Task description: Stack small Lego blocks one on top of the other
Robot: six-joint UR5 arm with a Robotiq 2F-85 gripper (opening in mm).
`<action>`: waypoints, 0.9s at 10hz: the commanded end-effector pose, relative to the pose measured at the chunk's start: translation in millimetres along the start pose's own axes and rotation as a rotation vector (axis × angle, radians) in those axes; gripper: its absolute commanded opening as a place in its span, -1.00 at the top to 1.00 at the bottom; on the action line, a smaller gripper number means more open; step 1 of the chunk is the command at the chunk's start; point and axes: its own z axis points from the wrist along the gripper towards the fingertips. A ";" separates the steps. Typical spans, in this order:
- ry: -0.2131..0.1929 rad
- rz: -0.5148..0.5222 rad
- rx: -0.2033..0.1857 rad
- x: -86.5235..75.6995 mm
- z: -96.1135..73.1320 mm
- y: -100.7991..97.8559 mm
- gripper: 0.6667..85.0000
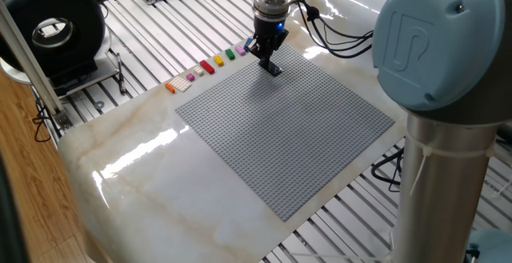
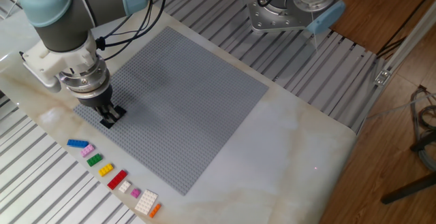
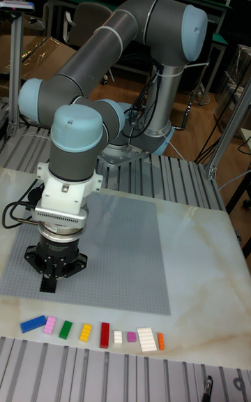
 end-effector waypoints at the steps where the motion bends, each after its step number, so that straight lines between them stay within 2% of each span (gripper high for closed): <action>1: 0.013 0.003 0.017 3.1 -4.8 -5.4 0.99; 4: 0.020 0.003 -0.024 12.0 -2.4 -1.6 0.99; 7: 0.039 0.006 -0.025 18.1 -3.5 -2.5 0.99; 9: 0.031 -0.003 -0.031 19.6 -1.3 -4.3 0.99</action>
